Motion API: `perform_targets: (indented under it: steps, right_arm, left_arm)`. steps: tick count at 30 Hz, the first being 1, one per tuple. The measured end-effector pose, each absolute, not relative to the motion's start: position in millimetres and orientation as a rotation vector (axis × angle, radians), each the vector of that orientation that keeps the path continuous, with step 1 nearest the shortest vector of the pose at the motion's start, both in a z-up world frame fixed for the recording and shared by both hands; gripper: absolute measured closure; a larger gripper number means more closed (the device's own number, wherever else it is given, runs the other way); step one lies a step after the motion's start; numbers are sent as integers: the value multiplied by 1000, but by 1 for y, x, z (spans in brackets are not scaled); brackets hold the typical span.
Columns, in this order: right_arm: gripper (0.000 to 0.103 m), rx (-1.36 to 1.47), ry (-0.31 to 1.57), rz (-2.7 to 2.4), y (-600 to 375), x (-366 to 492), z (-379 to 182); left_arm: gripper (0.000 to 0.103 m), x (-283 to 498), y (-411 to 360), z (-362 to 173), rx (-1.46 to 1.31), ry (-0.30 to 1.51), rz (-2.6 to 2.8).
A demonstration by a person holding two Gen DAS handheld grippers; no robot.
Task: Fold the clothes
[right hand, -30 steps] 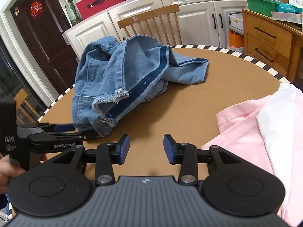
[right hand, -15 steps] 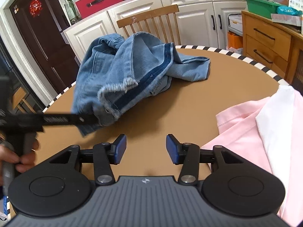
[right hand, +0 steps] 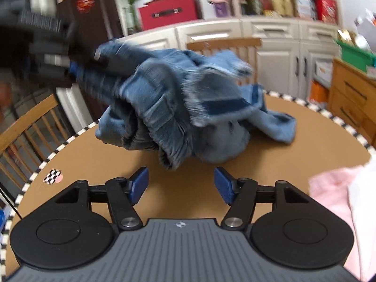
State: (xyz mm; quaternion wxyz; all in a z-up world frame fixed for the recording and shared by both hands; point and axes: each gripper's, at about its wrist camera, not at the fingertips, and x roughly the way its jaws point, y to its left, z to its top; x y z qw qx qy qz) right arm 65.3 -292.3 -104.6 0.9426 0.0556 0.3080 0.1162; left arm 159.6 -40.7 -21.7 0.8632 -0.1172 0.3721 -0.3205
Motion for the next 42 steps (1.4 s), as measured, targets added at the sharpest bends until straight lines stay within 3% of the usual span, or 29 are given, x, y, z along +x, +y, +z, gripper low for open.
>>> perform_targets:
  steps: [3, 5, 10, 11, 13, 15, 18, 21, 25, 31, 36, 38, 39, 42]
  right_arm:
    - [40, -4, 626, 230, -273, 70, -117]
    - [47, -67, 625, 229, -262, 73, -124]
    - [49, -143, 573, 197, -247, 75, -120]
    - [64, -155, 562, 196, -245, 74, -119]
    - [83, -140, 560, 220, -244, 72, -115]
    - [89, -90, 585, 232, -252, 74, -110]
    - [91, 31, 631, 269, -270, 77, -103]
    - [91, 63, 626, 279, -286, 76, -86]
    - [92, 59, 610, 287, -302, 84, -62]
    - [92, 57, 620, 290, -308, 99, -43]
    - [92, 35, 626, 306, -306, 97, -39]
    - [92, 23, 626, 312, -305, 96, -38]
    - [92, 16, 626, 315, -304, 95, -37]
    - [92, -2, 627, 324, -303, 93, -35]
  left_arm:
    - [88, 151, -38, -7, -215, 766, -669]
    - [88, 146, -34, -9, -222, 781, -664]
    - [88, 147, -20, -20, -270, 803, -630]
    - [88, 147, -17, -20, -269, 805, -625]
    - [87, 148, -12, -22, -266, 809, -615]
    - [86, 146, -10, -22, -245, 808, -614]
    - [76, 136, -3, -21, -198, 776, -604]
    - [50, 115, 5, -25, -127, 716, -582]
    - [45, 86, 6, -47, -18, 684, -519]
    - [45, 57, -45, -95, 207, 595, -374]
    - [46, 65, -84, -105, 255, 513, -376]
    - [64, 74, -93, -105, 283, 489, -348]
    - [85, 80, -96, -105, 293, 485, -335]
    - [86, 94, -97, -101, 281, 501, -350]
